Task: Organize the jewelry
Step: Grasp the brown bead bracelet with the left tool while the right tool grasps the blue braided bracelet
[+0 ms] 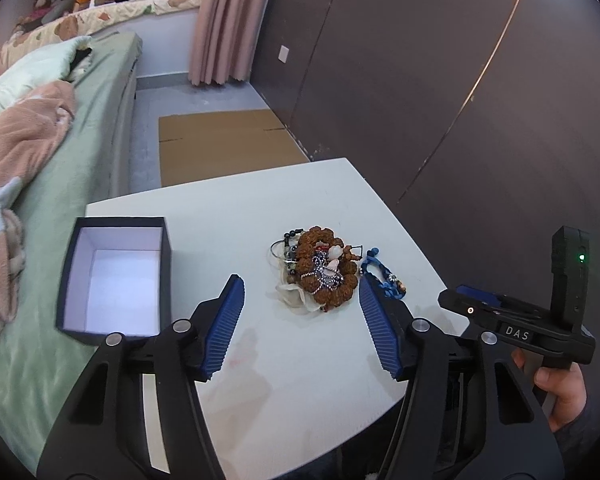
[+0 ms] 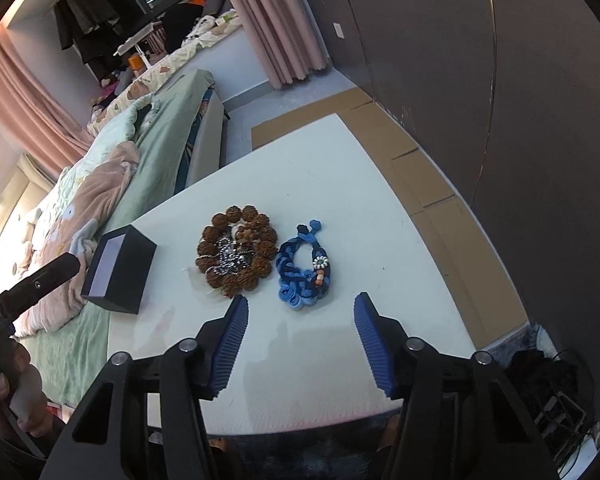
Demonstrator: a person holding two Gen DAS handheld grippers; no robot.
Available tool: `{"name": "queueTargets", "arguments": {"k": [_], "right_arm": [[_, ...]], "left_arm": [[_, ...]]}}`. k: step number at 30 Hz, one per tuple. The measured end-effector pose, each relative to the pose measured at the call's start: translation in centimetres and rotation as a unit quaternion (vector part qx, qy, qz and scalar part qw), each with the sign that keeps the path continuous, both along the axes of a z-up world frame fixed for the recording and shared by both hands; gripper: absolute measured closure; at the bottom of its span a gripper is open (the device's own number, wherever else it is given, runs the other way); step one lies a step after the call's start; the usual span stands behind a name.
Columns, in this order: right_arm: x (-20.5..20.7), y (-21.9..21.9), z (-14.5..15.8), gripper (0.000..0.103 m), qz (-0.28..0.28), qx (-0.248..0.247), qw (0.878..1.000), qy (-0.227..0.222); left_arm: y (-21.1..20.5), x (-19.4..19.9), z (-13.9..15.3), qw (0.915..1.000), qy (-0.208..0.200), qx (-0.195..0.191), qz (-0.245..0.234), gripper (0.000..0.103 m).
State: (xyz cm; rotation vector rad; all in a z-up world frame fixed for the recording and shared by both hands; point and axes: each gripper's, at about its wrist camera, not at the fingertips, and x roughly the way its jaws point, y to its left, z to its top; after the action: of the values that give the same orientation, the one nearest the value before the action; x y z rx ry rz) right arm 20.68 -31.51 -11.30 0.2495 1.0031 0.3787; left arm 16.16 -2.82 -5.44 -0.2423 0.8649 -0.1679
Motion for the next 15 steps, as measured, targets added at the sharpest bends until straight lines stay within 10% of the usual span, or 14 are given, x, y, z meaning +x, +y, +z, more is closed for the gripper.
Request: {"name": "queueTargets", "arguments": {"k": [15], "right_arm": [[4.6,1.1,-4.7,0.060,-0.021,0.010,0.998,0.050]], "left_arm": [[-1.5,7.3,-4.6,0.9986,0.043,-0.003,-0.029,0.047]]}}
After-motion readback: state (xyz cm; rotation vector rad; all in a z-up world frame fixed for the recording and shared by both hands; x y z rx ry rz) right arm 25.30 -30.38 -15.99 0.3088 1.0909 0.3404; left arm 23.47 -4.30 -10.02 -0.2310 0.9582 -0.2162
